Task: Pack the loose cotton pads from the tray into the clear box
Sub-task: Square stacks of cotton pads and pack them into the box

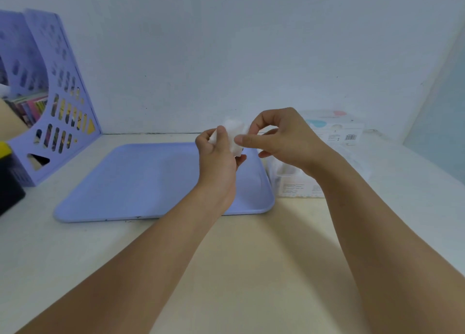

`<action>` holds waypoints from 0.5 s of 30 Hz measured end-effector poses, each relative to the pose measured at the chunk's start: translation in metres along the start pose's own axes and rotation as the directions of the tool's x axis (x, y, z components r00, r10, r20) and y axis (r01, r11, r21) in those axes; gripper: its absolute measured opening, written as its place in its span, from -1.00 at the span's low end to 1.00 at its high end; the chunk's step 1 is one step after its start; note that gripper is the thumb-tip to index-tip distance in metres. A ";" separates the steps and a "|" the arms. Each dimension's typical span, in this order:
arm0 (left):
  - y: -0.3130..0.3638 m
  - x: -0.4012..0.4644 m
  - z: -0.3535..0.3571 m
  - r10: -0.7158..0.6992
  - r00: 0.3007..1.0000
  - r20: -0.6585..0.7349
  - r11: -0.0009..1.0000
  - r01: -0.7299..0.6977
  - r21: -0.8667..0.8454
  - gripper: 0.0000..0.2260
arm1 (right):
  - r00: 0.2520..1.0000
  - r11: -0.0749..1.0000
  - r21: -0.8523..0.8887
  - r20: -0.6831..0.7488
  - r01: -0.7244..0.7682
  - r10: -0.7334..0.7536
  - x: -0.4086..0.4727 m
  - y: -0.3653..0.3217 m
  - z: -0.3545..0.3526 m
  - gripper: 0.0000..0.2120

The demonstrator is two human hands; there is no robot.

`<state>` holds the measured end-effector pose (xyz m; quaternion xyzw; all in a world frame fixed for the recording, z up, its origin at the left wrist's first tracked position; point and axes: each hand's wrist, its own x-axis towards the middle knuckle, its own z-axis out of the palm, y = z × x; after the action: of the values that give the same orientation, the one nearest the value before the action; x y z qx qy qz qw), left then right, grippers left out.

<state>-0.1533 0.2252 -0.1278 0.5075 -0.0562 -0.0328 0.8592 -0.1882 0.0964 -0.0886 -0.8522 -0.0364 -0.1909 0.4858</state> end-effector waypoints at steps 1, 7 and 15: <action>0.001 0.000 0.000 0.001 1.000 0.013 1.000 -0.001 -0.019 -0.84 | 1.000 1.000 0.001 0.007 -0.001 0.001 0.000 0.002 0.000 -0.76; 0.004 0.001 -0.007 -0.061 0.988 0.138 0.998 0.064 -0.014 -0.62 | 0.996 0.981 0.189 -0.062 -0.047 0.059 0.003 0.009 -0.006 -0.84; 0.006 0.001 -0.009 -0.206 0.956 0.209 0.978 0.205 0.023 -0.74 | 0.984 0.993 0.117 -0.176 0.005 0.015 0.006 0.013 -0.007 -0.94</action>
<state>-0.1507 0.2353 -0.1269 0.5049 -0.0937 -0.1754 0.8400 -0.1812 0.0825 -0.0938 -0.8021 -0.0020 -0.2622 0.5365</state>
